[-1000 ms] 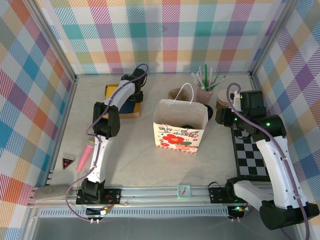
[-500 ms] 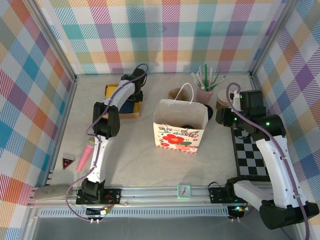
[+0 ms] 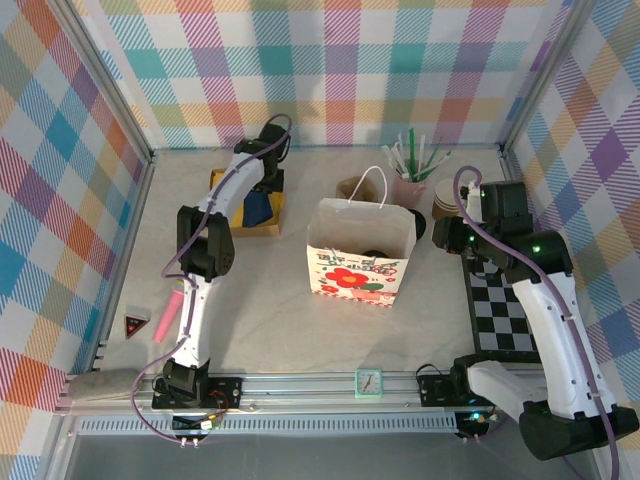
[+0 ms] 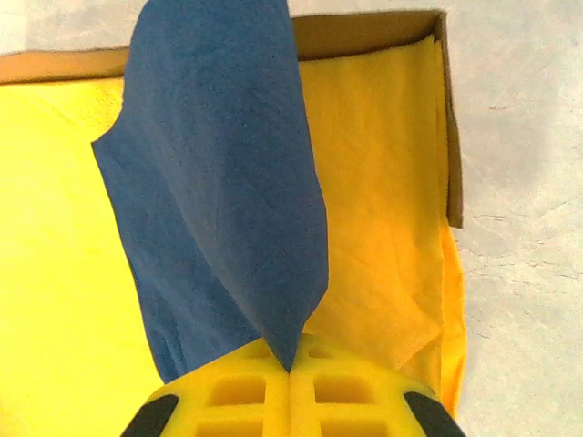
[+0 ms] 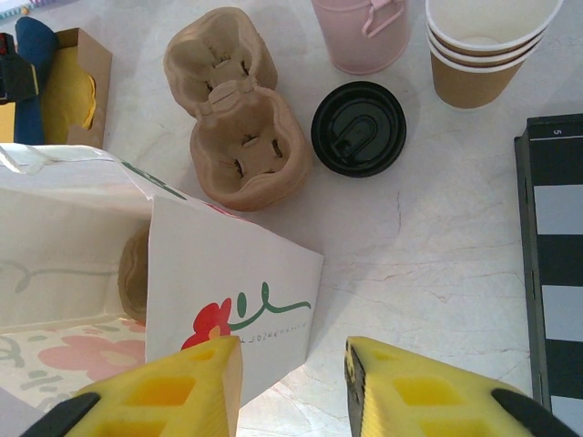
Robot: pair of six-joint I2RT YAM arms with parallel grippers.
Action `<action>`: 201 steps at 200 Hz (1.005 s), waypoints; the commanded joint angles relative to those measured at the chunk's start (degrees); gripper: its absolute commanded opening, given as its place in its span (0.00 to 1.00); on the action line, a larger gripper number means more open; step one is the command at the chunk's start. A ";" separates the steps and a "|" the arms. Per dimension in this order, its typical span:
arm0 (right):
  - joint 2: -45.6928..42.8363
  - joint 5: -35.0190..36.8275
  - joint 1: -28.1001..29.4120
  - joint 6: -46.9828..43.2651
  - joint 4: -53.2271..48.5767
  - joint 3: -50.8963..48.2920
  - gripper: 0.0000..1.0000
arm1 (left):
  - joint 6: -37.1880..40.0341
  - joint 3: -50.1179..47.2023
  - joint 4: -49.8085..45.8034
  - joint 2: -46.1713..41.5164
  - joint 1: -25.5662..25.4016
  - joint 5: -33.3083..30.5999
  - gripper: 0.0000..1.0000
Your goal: Pack the takeout coffee
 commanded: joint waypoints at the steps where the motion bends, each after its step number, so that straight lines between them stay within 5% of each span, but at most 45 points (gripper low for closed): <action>1: -1.20 -1.09 -0.25 0.16 1.03 -0.59 0.36 | 0.57 0.50 -1.70 -4.23 -0.35 0.68 0.00; 201: -3.83 -1.71 -0.26 0.43 1.82 -1.13 0.34 | -1.03 -9.93 13.60 -35.62 -3.40 21.17 0.00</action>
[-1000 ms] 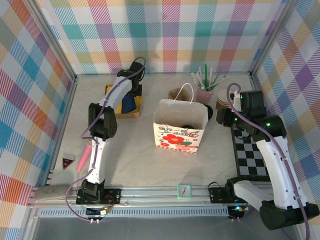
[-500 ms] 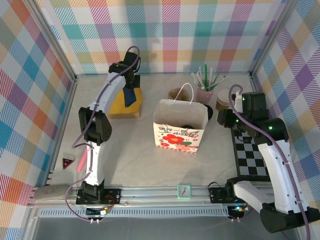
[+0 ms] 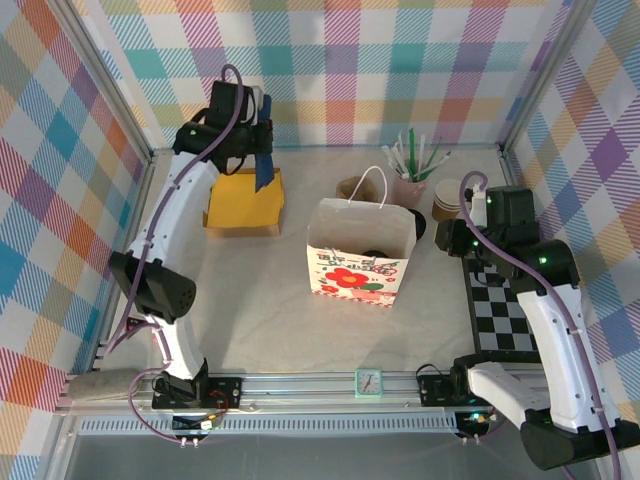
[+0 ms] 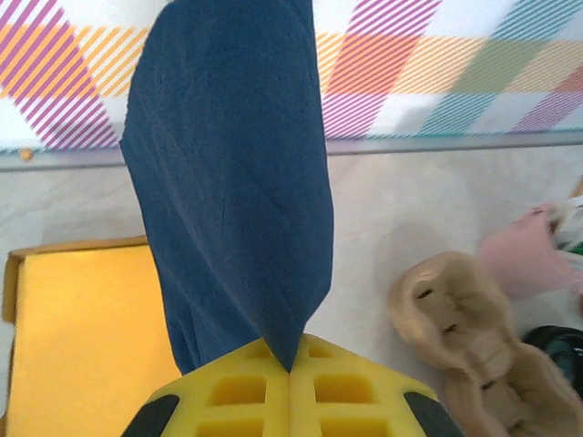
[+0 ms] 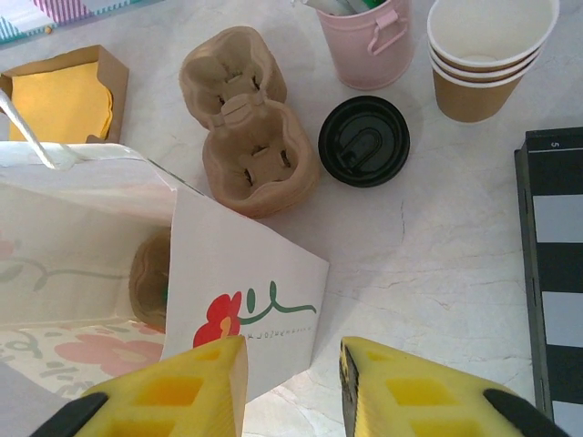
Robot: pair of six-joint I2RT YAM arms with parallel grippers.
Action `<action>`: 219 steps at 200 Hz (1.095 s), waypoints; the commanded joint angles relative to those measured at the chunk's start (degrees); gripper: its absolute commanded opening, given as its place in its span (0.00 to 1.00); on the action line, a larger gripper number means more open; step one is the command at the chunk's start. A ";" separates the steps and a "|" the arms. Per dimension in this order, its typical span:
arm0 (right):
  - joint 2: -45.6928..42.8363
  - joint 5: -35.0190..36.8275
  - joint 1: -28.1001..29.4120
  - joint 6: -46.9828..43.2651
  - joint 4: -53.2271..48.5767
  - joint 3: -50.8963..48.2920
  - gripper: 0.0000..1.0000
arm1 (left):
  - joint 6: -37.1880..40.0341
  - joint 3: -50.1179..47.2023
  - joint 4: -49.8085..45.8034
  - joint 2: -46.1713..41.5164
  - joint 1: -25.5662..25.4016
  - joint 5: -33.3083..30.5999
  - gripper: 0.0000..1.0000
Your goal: Pack the takeout coffee
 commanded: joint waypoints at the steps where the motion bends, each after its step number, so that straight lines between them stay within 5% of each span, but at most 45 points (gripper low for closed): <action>1: -0.90 -1.29 -0.26 0.41 1.19 -0.40 0.34 | -0.04 -1.82 4.63 -4.44 -2.02 4.47 0.00; 108: -2.53 -2.70 -0.25 0.86 1.65 -1.19 0.35 | -3.04 -13.92 23.38 -17.78 -10.20 22.20 0.00; 151: -3.12 -3.05 -0.26 0.96 1.83 -1.39 0.35 | -5.54 -27.91 40.98 -24.65 -13.03 28.33 0.00; 219: -4.86 -3.49 -0.26 1.91 1.74 -2.67 0.35 | -8.19 -47.38 63.28 -31.53 -15.71 27.43 0.00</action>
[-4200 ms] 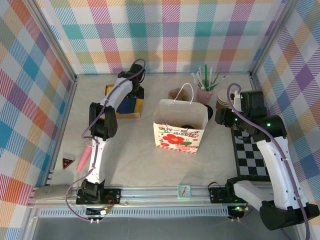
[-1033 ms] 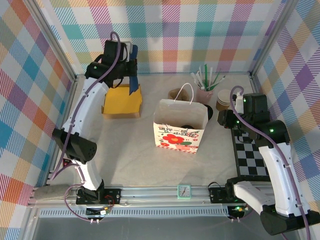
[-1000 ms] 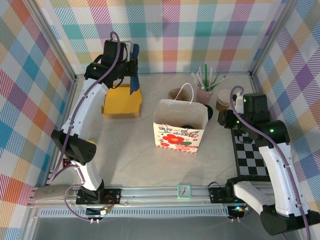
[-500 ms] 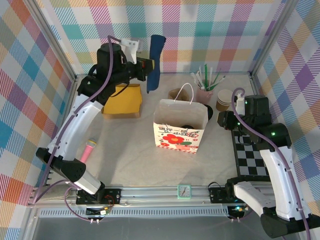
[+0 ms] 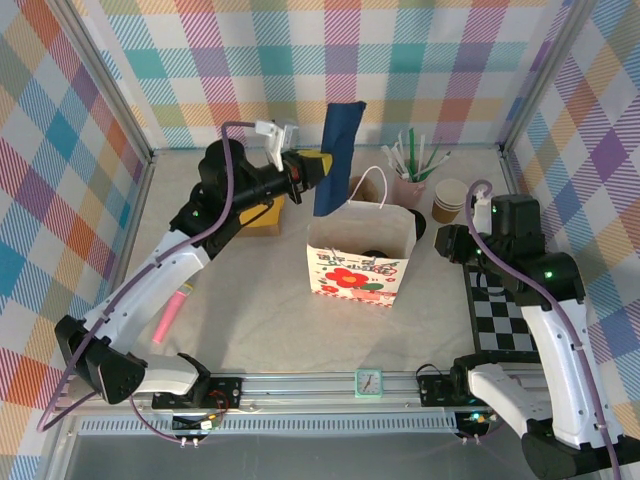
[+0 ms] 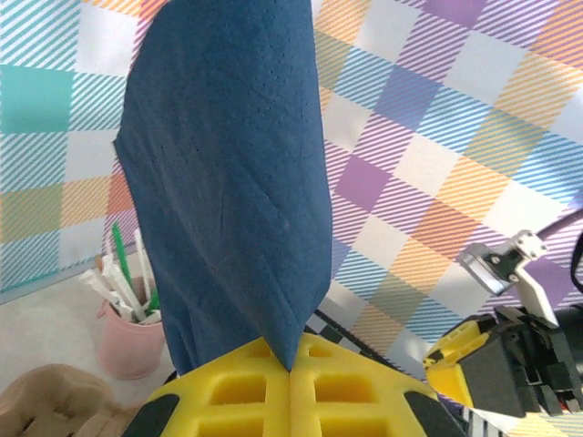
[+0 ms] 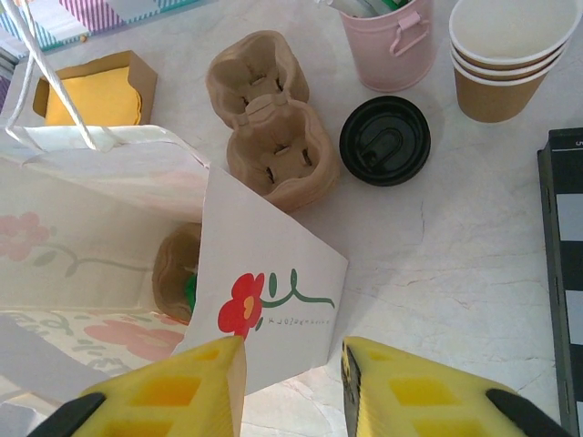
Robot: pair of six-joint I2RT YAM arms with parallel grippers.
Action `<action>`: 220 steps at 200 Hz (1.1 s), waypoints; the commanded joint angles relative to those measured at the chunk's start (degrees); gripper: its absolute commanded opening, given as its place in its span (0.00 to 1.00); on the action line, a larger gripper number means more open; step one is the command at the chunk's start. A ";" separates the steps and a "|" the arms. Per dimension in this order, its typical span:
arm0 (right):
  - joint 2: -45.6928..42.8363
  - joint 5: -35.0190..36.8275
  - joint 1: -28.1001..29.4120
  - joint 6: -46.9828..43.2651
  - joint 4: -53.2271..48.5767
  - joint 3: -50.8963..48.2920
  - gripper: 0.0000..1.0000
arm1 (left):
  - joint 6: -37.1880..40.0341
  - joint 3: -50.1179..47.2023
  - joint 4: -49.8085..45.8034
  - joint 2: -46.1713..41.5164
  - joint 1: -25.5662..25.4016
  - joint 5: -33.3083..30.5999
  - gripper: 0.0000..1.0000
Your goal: Pack the takeout coffee
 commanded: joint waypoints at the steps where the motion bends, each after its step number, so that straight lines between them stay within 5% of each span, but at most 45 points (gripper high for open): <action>1: -1.04 -1.33 -0.26 1.26 1.15 -0.75 0.35 | -1.46 -3.96 12.09 -2.47 -1.20 0.02 0.00; 220: -1.17 -4.83 -0.26 3.48 2.99 -0.92 0.35 | 8.22 -30.70 37.41 -4.71 -3.27 -3.04 0.00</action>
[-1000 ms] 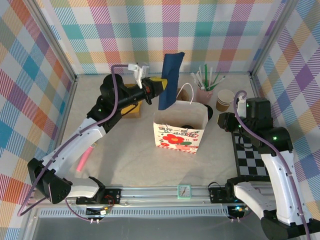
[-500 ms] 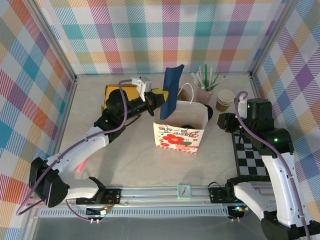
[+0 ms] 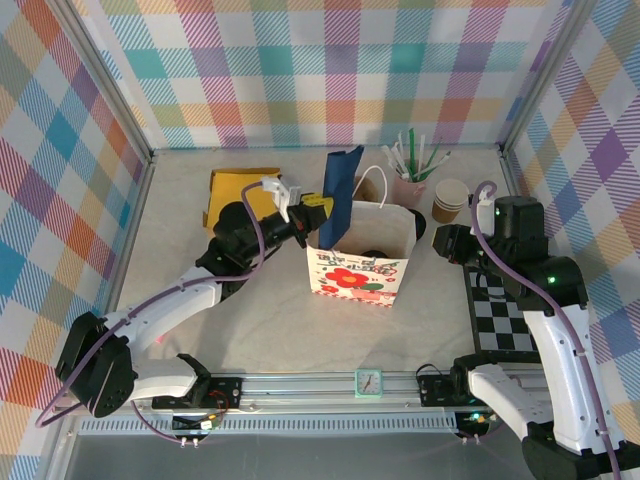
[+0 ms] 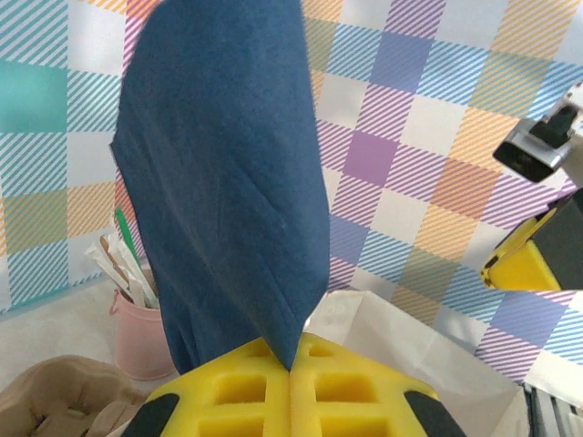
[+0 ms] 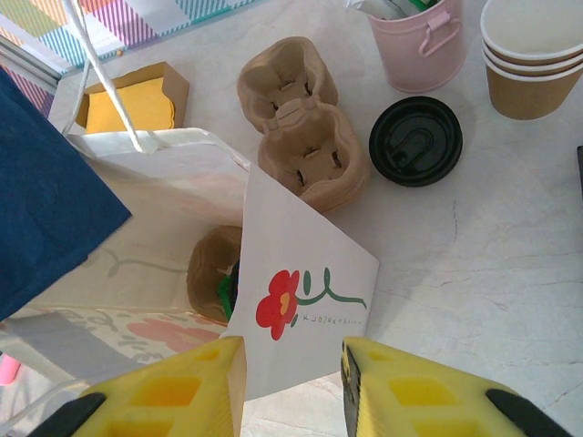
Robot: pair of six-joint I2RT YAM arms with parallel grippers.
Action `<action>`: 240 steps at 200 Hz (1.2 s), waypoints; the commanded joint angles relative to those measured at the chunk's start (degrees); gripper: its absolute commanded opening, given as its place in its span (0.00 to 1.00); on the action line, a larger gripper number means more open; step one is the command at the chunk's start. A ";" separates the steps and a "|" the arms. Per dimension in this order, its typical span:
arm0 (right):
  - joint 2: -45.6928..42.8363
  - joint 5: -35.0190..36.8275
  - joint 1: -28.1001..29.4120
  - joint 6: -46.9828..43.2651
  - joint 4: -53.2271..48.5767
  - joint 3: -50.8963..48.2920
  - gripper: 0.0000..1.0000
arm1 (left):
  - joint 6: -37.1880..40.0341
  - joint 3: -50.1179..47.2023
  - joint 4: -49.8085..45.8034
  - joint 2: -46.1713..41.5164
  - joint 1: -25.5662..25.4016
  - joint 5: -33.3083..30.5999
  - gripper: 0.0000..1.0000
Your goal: Pack the takeout coffee
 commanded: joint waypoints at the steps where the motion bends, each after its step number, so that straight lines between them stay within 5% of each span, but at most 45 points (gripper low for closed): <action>1: -0.10 -1.62 -0.26 0.74 2.08 -0.86 0.35 | 2.42 -0.41 5.55 -0.36 -0.38 0.46 0.00; 240: 1.36 -6.60 -0.26 2.55 5.86 -1.03 0.35 | 19.39 -3.93 13.56 -0.90 -0.38 -4.82 0.00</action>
